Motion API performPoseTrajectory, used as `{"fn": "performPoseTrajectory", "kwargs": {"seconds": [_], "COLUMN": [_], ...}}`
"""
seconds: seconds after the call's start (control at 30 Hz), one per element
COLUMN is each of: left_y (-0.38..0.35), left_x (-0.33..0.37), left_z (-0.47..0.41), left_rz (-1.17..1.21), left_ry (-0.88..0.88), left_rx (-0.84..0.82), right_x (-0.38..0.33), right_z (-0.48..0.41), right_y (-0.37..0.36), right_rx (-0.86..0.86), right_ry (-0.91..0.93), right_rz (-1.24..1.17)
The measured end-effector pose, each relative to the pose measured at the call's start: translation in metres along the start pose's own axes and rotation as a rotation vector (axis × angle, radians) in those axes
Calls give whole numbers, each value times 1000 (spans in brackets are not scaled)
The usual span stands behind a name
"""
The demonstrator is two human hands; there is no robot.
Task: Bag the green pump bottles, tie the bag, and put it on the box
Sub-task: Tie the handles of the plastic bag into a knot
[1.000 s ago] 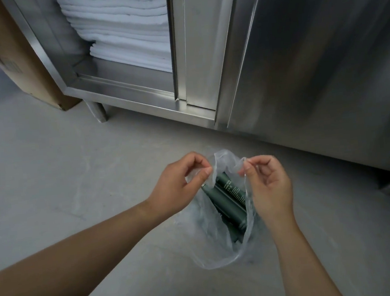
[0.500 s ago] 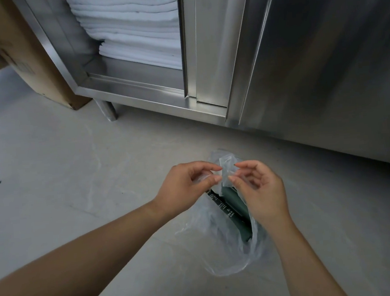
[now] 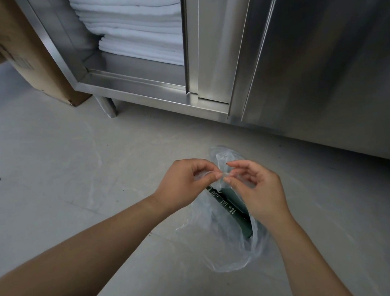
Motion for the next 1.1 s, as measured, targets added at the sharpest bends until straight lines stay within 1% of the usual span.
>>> {"fn": "performPoseTrajectory", "kwargs": {"seconds": [0.13,0.27,0.37,0.47,0.6,0.7,0.8,0.87,0.97,1.03,1.1], "left_y": [-1,-3,-3,-2,2,6,9,10,9,8,7], "left_x": [1,1,2,4,6,6,5,5,4,4,2], "left_z": [-1,0,0,0,0,0,0,0,0,0,0], "left_rz": [-53,19,20,-52,-114,-122,-108,-97,-83,-73,-62], "left_ry": [-13,11,-5,-52,-107,-117,-125,-125,-116,-111,-100], "left_rx": [-16,-20,-13,26,99,153,198,216,217,213,210], "right_x": [0,1,1,2,6,7,4,4,0,-2,-4], "right_z": [1,0,1,2,3,2,-1,-2,-2,-1,-1], "right_y": [1,0,0,1,-3,-6,-5,-3,-4,-5,-4], "right_rx": [3,10,-9,-42,-156,-114,-59,-46,-115,-157,-149], "right_ry": [9,6,18,2,-54,-2,69,65,-19,-27,-27], "right_rz": [-4,-11,-3,6,82,134,128,111,63,28,-4]}}
Point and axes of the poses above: each hand's wrist, its own z-axis away from the middle knuckle, its own y-axis out of the back of the hand, x = y × z, the point moved 2 cm from there along -z, towards the middle knuckle, and after that the axes turned 11 degrees about y, right-handed, at the moved point
